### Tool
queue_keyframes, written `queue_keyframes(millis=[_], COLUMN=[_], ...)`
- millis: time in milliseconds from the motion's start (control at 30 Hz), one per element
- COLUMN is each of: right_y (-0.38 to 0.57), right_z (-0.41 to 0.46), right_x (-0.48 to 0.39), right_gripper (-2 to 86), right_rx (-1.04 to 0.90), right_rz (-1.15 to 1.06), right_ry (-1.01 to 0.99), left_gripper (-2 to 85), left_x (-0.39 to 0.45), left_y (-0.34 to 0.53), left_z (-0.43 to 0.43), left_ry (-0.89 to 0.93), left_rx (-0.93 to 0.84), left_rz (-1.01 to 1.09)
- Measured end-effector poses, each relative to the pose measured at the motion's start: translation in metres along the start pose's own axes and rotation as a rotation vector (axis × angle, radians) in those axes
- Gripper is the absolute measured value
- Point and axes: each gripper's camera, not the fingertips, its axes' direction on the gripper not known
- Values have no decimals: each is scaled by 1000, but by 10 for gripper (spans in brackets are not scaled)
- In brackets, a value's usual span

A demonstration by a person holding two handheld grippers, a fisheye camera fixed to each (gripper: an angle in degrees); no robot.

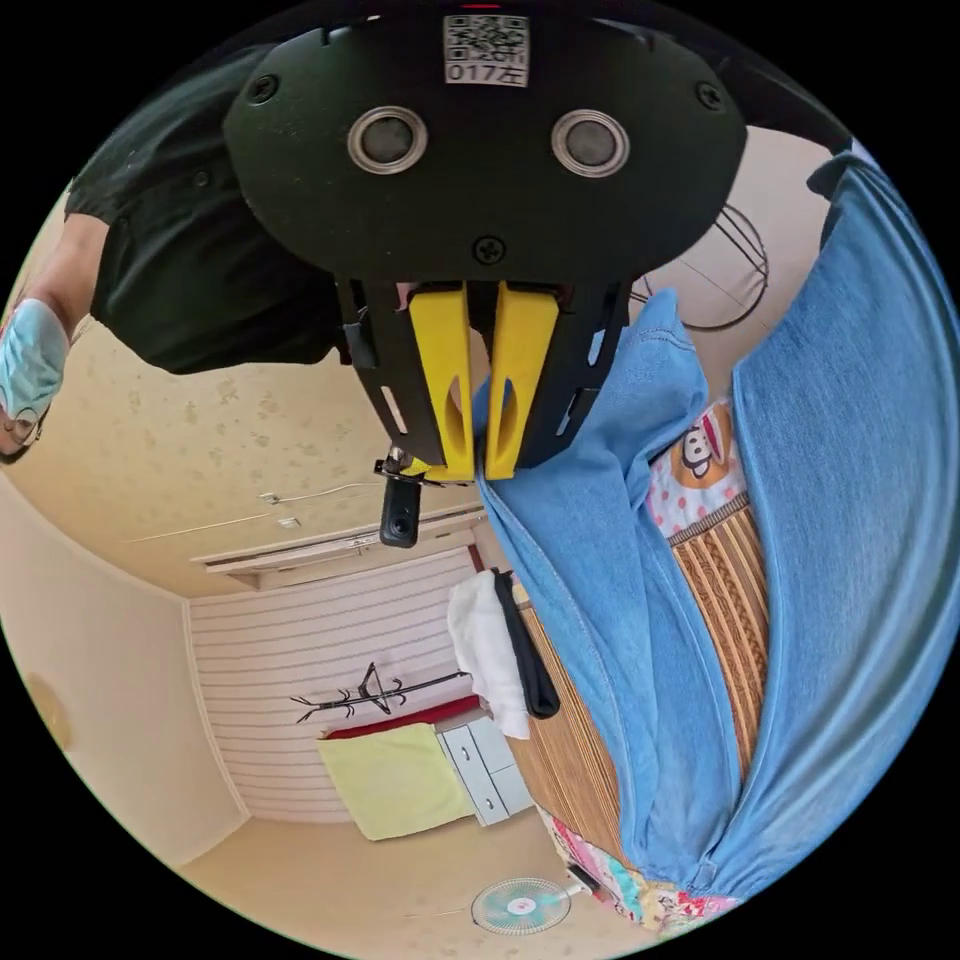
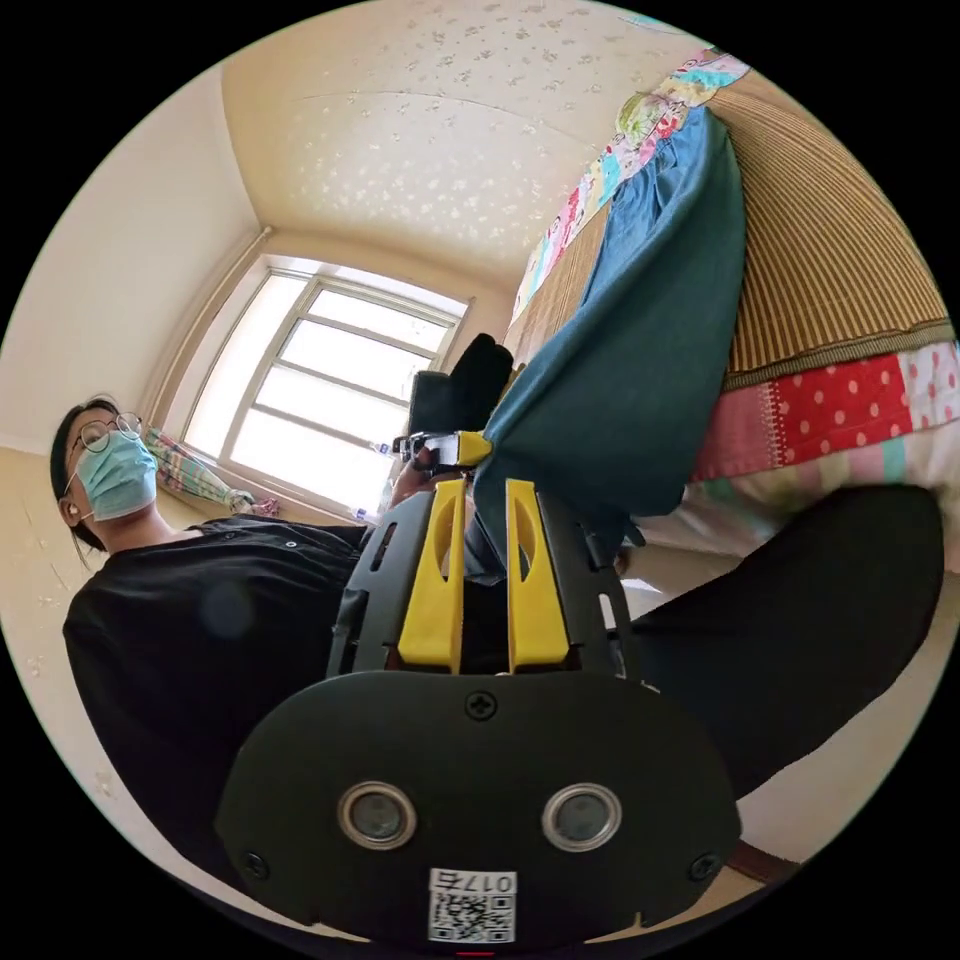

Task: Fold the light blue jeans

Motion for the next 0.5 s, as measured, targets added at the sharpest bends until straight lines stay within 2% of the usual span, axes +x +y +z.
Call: queue_keyframes(millis=[200, 367, 433, 500], right_y=[-34, -68, -70, -66], right_z=[-9, 26, 22, -1], right_x=[-24, -27, -22, -3], right_gripper=[95, 80, 60, 40], right_rx=[75, -101, -88, 15], right_rz=[69, 86, 78, 103], right_ry=[225, 443, 407, 164], left_gripper=[7, 44, 72, 102], left_x=[30, 25, 14, -2], left_y=[22, 46, 57, 78], left_z=[67, 118, 123, 111], left_ry=[-258, -273, -247, -182], left_rx=[-29, -72, -72, -25], left_rz=[117, 150, 146, 155])
